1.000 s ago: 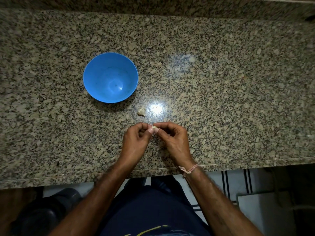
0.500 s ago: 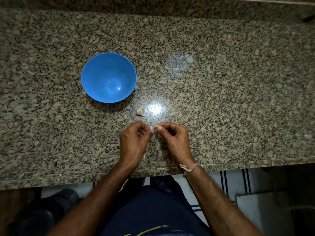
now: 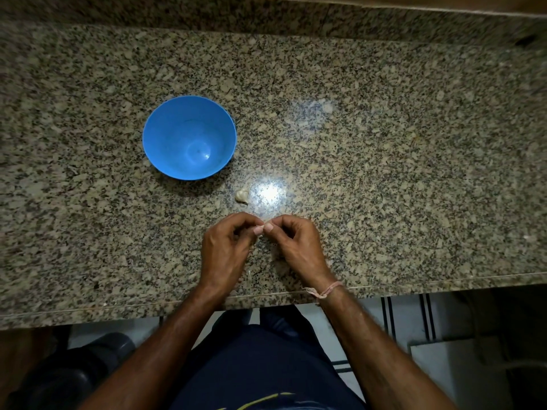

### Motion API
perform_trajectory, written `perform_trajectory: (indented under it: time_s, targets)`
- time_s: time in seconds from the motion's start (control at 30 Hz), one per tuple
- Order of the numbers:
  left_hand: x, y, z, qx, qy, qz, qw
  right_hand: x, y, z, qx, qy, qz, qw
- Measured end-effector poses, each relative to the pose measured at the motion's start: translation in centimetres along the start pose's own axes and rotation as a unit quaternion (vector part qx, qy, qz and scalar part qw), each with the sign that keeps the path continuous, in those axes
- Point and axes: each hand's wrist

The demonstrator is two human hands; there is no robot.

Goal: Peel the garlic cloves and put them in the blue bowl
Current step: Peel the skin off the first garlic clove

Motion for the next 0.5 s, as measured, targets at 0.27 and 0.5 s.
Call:
perform_trajectory:
  time_s: [0.27,0.5]
  targets:
    - [3.1,1.2,-3.2,-0.103,0.081,-0.004,0.991,-0.8,0.0,-0.3,-0.021,-0.098,-0.041,0.994]
    - [2.0,0.3,1.2,-0.022,0.206,0.090,0.974,-1.3,-0.8,-1.0,-0.045,-0.110,-0.048,0.992]
Point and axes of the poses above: each hand's wrist, its own y-axis towards the middle knuckle, its own z-axis out of the palm, x = y × z, and after that the axes turned 14 degrees about -z, right-handed
